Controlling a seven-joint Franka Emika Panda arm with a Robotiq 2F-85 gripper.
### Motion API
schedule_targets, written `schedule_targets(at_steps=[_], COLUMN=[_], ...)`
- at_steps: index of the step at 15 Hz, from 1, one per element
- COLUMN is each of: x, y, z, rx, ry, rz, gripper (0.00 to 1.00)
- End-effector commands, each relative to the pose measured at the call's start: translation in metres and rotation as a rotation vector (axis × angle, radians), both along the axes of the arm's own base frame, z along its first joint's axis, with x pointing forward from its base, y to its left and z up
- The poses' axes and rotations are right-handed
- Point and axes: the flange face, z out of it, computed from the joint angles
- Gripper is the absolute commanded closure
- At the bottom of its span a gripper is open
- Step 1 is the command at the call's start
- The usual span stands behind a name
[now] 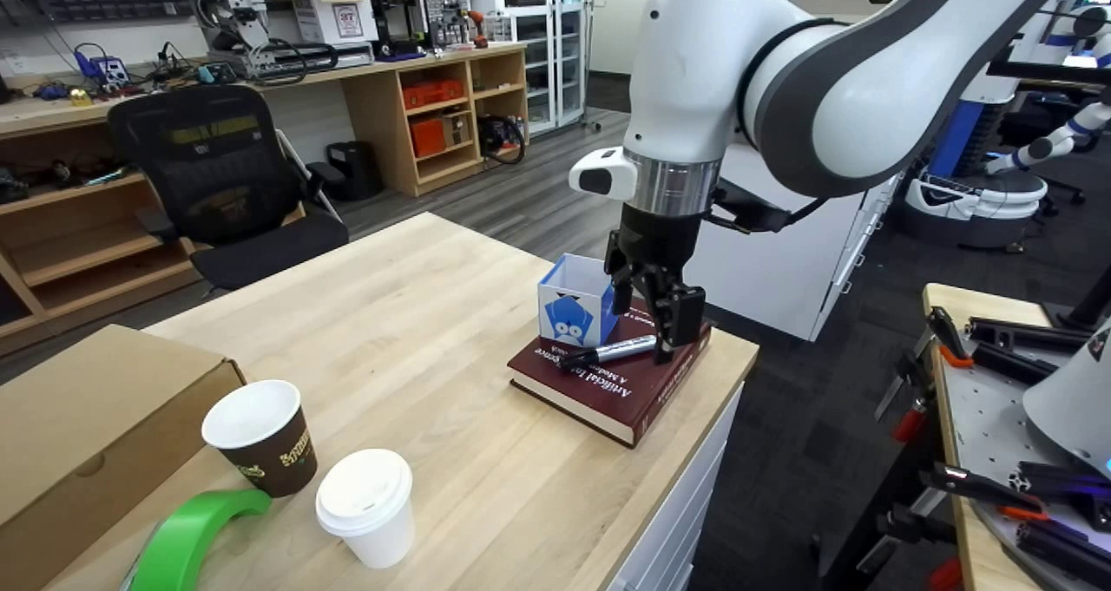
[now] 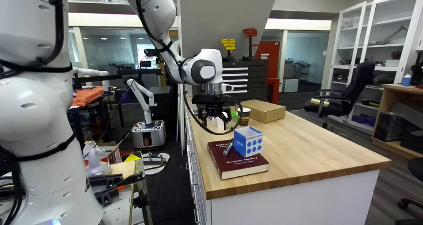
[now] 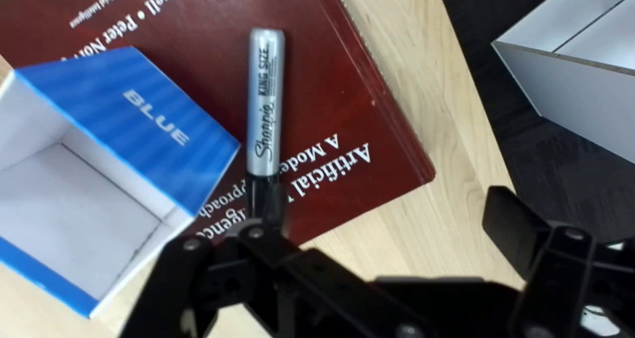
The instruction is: Pick up the marker from the book and put it in the box
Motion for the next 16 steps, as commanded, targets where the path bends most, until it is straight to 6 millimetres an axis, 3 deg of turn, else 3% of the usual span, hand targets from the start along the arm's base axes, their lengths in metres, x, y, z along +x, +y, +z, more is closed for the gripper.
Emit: schedule_targets(at_steps=[1,6,16], x=[0.005,0.022,0.054], y=[0.018,0.020,0.007], z=[0.013,0.010,-0.028], rx=[-0.007,-0.029,-0.091], ry=[-0.023,-0.039,-0.013], rz=[0.086,0.146,0.184], gripper=[0.00,0.00,0.00])
